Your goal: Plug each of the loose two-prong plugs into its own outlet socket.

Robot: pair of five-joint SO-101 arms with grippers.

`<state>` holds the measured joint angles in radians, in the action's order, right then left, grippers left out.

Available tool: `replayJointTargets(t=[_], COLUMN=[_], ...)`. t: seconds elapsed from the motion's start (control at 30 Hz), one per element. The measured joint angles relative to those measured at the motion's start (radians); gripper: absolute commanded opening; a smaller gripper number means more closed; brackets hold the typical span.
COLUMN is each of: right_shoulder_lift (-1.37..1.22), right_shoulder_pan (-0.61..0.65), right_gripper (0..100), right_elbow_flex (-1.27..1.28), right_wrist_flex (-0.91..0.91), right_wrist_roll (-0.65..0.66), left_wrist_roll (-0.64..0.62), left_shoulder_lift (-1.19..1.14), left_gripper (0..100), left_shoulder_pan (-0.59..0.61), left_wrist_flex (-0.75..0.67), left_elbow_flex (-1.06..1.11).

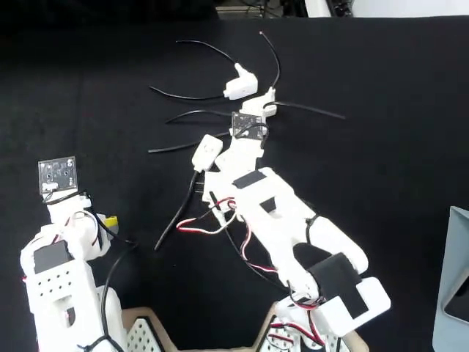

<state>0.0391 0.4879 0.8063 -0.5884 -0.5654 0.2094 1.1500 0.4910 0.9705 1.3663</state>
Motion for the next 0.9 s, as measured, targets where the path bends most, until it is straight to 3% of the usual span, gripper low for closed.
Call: replayJointTargets(t=[0.3, 0.47, 0.9], right_shoulder_lift=[0.031, 0.078, 0.074], right_shoulder_pan=[0.0, -0.063, -0.259], right_gripper=[15.6, 15.6, 15.2], right_elbow_flex=[-0.077, -0.106, -0.106], right_wrist_flex=[-0.187, -0.307, -0.327], right_wrist_roll=[-0.018, -0.032, -0.032], left_wrist_roll=[0.0, 0.0, 0.0], left_shoulder_lift=[0.0, 0.0, 0.0], left_gripper=[28, 28, 28], left_shoulder_pan=[0.0, 0.0, 0.0], left_wrist_flex=[0.0, 0.0, 0.0], left_elbow_flex=[0.0, 0.0, 0.0])
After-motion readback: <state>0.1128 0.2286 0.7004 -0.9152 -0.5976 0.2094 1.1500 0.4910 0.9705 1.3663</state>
